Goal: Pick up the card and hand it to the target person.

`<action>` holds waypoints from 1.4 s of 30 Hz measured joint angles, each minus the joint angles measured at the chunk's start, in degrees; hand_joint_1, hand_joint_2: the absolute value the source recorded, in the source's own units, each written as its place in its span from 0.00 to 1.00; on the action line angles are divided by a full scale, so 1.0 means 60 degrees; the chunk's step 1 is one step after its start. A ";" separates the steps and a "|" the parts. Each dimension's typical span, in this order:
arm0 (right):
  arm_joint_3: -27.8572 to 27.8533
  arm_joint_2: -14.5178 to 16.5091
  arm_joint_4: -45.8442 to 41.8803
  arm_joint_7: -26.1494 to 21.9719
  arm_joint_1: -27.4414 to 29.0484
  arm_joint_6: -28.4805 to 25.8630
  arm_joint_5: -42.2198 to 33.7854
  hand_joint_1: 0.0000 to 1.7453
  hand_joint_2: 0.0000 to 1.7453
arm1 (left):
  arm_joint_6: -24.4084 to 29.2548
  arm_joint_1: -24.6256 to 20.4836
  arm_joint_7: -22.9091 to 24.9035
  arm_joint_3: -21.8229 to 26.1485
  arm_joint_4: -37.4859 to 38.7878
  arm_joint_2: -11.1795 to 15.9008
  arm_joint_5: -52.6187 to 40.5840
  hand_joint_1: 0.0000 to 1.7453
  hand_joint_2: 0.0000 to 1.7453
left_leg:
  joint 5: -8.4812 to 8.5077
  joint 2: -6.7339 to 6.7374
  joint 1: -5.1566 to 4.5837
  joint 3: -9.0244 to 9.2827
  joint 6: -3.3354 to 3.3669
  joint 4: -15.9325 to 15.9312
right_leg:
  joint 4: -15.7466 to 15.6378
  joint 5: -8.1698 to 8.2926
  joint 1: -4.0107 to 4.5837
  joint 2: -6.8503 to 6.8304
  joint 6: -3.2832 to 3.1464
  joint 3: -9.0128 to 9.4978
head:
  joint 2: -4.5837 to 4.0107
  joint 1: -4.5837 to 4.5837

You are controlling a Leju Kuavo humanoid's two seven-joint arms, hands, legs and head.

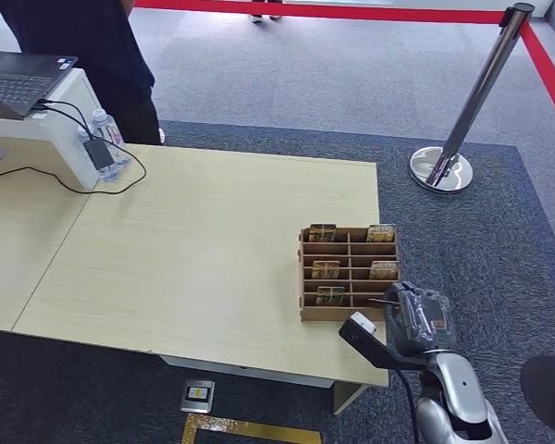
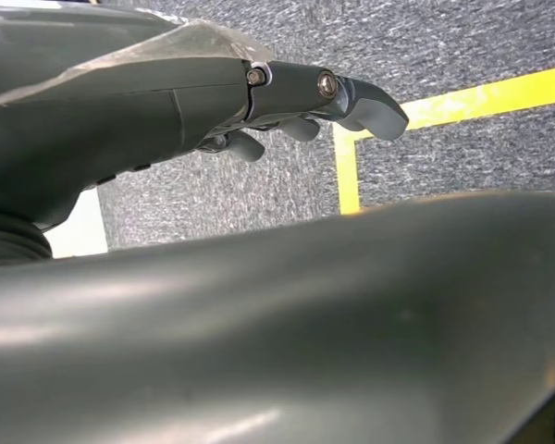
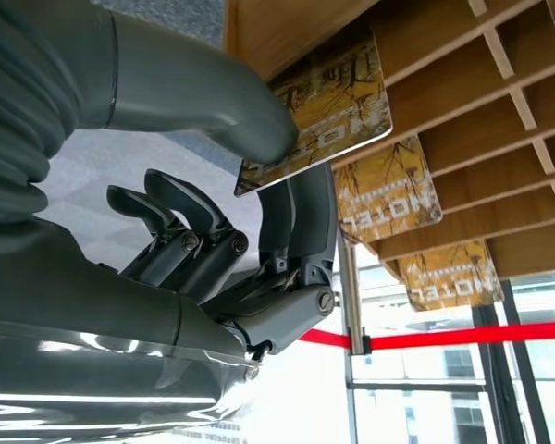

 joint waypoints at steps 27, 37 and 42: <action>0.1613 -0.0193 -0.2036 -0.0773 -0.2309 0.0238 -0.0601 1.00 1.00 | 0.0068 -0.0060 -0.0260 0.0053 0.0000 -0.0004 -0.0002 0.00 0.00 | 0.0030 -0.0004 0.0001 -0.0014 0.0002 0.0000 | 0.0008 0.0020 0.0001 0.0000 -0.0011 -0.0011 | 0.0000 0.0001; 0.2336 0.0919 -0.0170 -0.0262 -0.4621 0.0605 -0.0614 1.00 1.00 | 0.0036 -0.0150 -0.0131 0.0036 0.0000 -0.0004 -0.0331 0.00 0.00 | 0.0054 0.0009 0.0001 -0.0054 -0.0013 0.0000 | 0.0028 0.0041 0.0002 0.0000 -0.0025 -0.0062 | 0.0000 0.0002; 0.2792 0.2244 0.1767 -0.0152 -0.6476 0.0871 -0.0821 1.00 1.00 | 0.0026 -0.0213 0.0075 0.0013 0.0000 -0.0007 -0.0474 0.00 0.00 | 0.0073 0.0004 0.0007 -0.0070 -0.0025 0.0000 | 0.0050 0.0050 0.0009 0.0000 -0.0035 -0.0087 | 0.0000 0.0000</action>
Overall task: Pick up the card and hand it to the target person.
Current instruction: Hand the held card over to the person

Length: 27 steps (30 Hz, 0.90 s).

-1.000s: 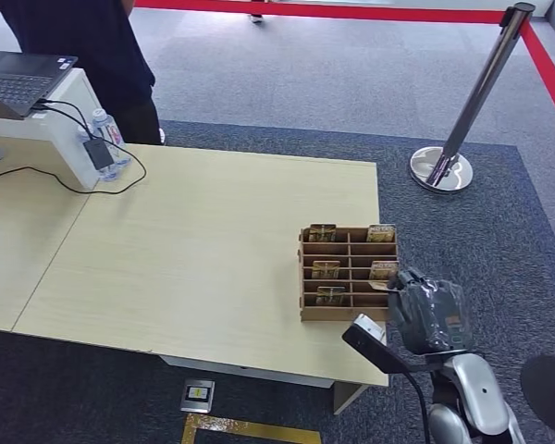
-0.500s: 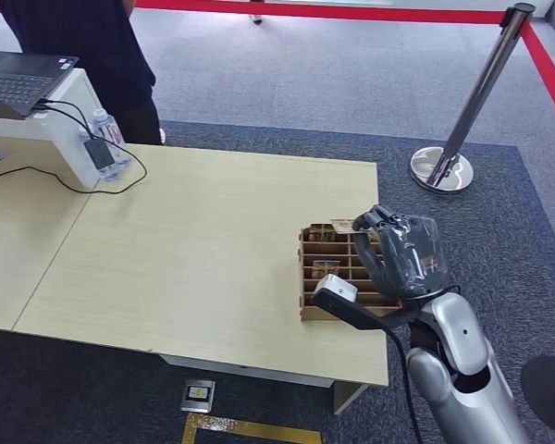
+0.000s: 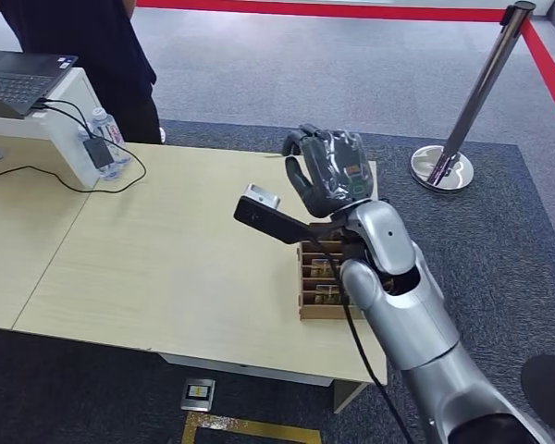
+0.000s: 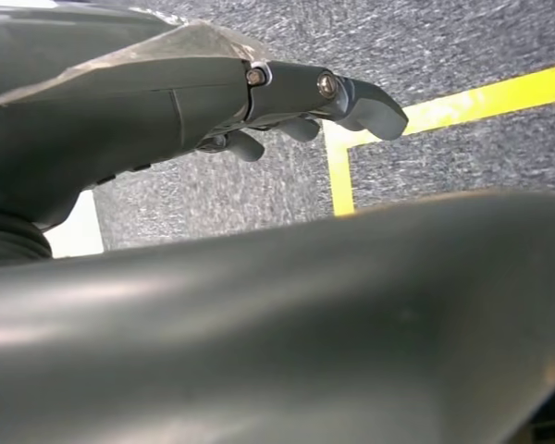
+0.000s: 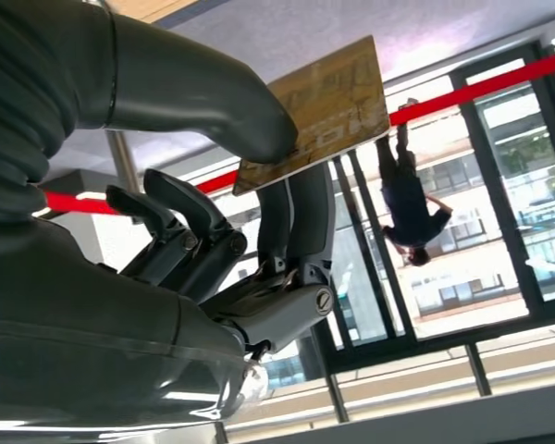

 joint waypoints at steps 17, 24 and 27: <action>0.1979 0.2065 0.3735 0.0086 -0.2205 -0.0639 -0.2202 0.00 1.00 | 0.0142 0.0022 0.0254 0.0008 0.0000 -0.0014 0.0114 0.00 0.00 | 0.0002 0.0000 -0.0002 -0.0022 -0.0003 0.0002 | -0.0002 0.0001 0.0003 0.0000 -0.0001 -0.0026 | 0.0000 -0.0001; 0.1986 0.2035 0.4040 -0.0009 -0.2162 -0.0665 -0.1935 0.00 1.00 | 0.0142 0.0067 0.0266 0.0022 0.0000 -0.0011 0.0119 0.00 0.00 | 0.0001 0.0001 0.0000 -0.0021 -0.0004 0.0002 | -0.0002 0.0002 0.0004 0.0000 -0.0003 -0.0030 | 0.0000 -0.0001; 0.1980 0.1981 0.4071 -0.0026 -0.1990 -0.0679 -0.1824 0.00 1.00 | 0.0159 0.0069 0.0236 0.0028 0.0000 -0.0011 0.0164 0.00 0.00 | 0.0001 0.0001 0.0000 -0.0020 -0.0004 0.0002 | -0.0002 0.0002 0.0005 0.0000 -0.0003 -0.0031 | 0.0000 0.0000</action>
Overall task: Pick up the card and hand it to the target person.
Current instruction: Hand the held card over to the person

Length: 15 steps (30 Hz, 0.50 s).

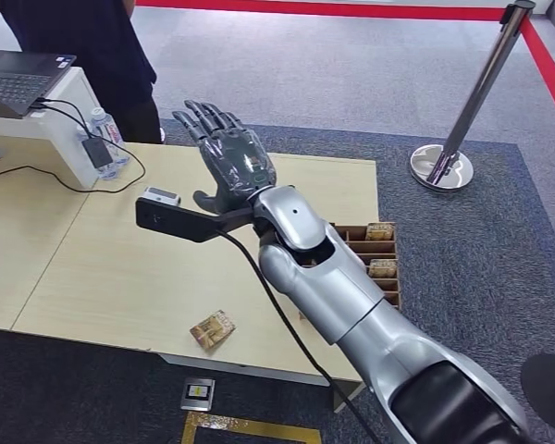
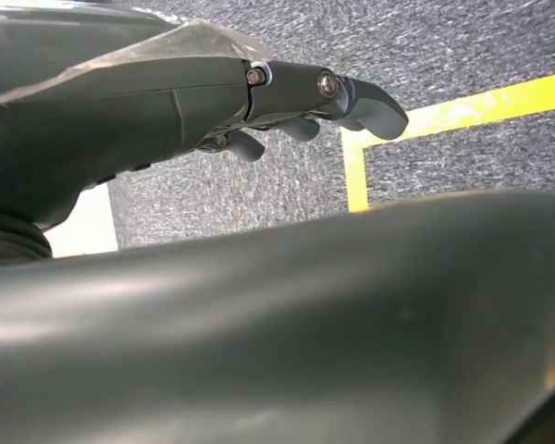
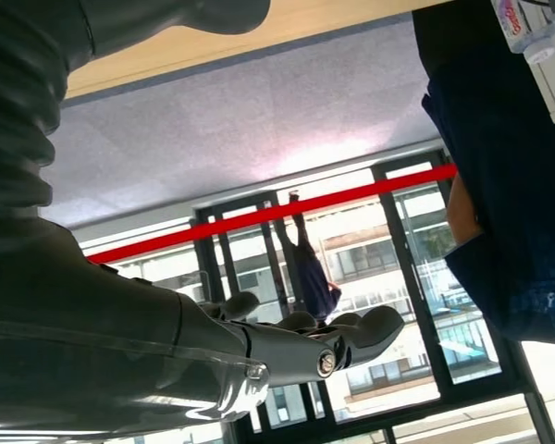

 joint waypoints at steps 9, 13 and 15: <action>-0.0117 -0.0959 -0.1487 0.0207 0.2026 -0.0629 0.0881 0.00 1.00 | 0.0067 0.0037 -0.0032 0.0168 0.0000 0.0004 0.0234 0.00 0.00 | -0.0003 -0.0001 -0.0002 -0.0004 0.0004 0.0002 | -0.0016 0.0000 -0.0001 0.0000 0.0001 0.0000 | 0.0000 0.0001; -0.0604 -0.1755 -0.3454 0.0432 0.3231 -0.0857 0.1674 0.00 1.00 | 0.0067 0.0076 -0.0010 0.0245 0.0000 0.0005 0.0280 0.00 0.00 | -0.0010 -0.0005 -0.0002 -0.0009 0.0010 0.0003 | -0.0024 0.0000 -0.0002 0.0000 0.0001 -0.0001 | 0.0000 0.0002; -0.0925 -0.2118 -0.4392 0.0431 0.3784 -0.1119 0.1968 0.00 1.00 | 0.0086 0.0084 -0.0015 0.0295 0.0000 0.0003 0.0350 0.00 0.00 | -0.0013 -0.0006 -0.0002 -0.0009 0.0011 0.0003 | -0.0027 0.0000 -0.0002 0.0000 0.0002 -0.0002 | 0.0000 0.0000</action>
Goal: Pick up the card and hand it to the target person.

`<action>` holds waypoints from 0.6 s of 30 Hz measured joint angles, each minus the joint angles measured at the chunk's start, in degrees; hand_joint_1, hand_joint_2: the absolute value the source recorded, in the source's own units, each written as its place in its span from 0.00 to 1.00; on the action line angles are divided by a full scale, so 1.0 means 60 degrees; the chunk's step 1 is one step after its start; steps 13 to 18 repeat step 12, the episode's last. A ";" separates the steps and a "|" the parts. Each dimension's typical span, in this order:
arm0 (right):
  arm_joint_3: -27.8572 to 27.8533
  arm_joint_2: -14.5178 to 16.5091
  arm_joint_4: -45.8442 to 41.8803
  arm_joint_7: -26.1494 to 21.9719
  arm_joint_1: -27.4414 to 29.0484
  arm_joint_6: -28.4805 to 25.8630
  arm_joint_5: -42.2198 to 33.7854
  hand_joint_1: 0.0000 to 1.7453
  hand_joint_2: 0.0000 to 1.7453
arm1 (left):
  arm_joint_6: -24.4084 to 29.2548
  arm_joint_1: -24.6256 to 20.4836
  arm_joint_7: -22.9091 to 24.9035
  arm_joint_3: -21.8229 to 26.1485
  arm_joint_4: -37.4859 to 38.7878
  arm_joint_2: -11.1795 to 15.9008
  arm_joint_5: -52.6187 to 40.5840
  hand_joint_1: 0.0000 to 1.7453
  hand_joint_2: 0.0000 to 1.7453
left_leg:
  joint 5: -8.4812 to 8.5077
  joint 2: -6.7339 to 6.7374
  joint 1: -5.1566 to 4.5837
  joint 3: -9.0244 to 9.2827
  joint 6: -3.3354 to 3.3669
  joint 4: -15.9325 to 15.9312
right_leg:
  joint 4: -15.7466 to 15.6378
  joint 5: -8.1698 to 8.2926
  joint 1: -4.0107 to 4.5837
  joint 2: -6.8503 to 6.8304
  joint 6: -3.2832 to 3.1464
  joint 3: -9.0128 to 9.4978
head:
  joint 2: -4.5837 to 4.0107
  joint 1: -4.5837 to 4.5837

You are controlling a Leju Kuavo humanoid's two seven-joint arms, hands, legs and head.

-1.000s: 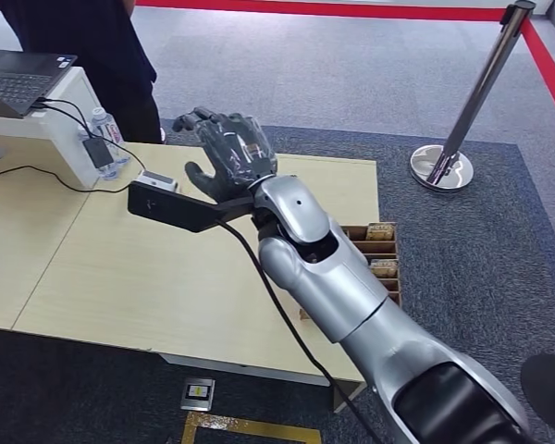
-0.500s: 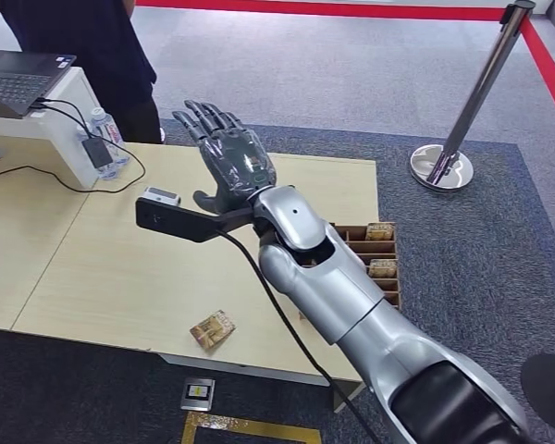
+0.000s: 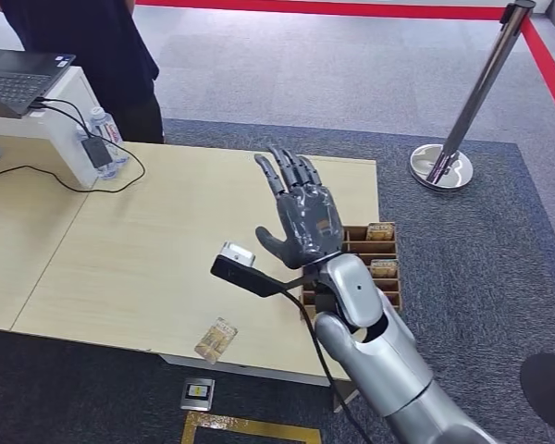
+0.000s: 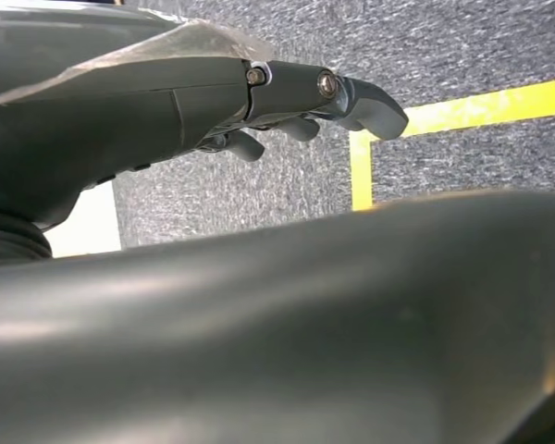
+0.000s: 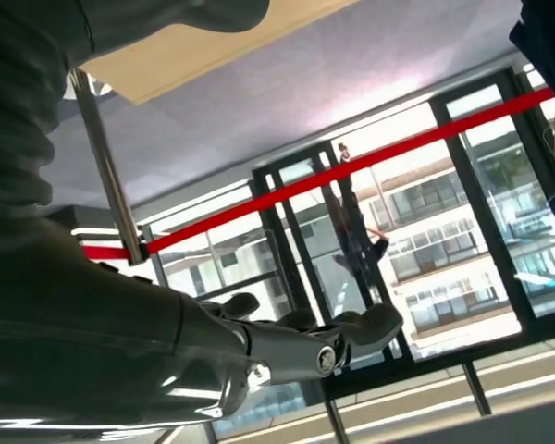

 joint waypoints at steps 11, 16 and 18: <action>-0.2329 -0.1245 -0.3949 -0.0168 0.2996 -0.2222 0.0773 0.00 1.00 | 0.0143 0.0011 -0.0002 0.0323 0.0000 -0.0066 0.0163 0.00 0.00 | -0.0007 0.0000 0.0000 -0.0003 -0.0002 -0.0002 | -0.0006 -0.0002 0.0000 0.0000 0.0002 -0.0001 | 0.0000 0.0000; -0.2420 -0.1270 -0.4076 -0.0174 0.3130 -0.2279 0.0797 0.00 1.00 | 0.0147 0.0010 -0.0002 0.0339 0.0000 -0.0068 0.0168 0.00 0.00 | -0.0007 0.0000 0.0000 -0.0003 -0.0002 -0.0002 | -0.0006 -0.0002 0.0000 0.0000 0.0002 -0.0001 | 0.0000 0.0000; -0.2420 -0.1270 -0.4076 -0.0174 0.3130 -0.2279 0.0797 0.00 1.00 | 0.0147 0.0010 -0.0002 0.0339 0.0000 -0.0068 0.0168 0.00 0.00 | -0.0007 0.0000 0.0000 -0.0003 -0.0002 -0.0002 | -0.0006 -0.0002 0.0000 0.0000 0.0002 -0.0001 | 0.0000 0.0000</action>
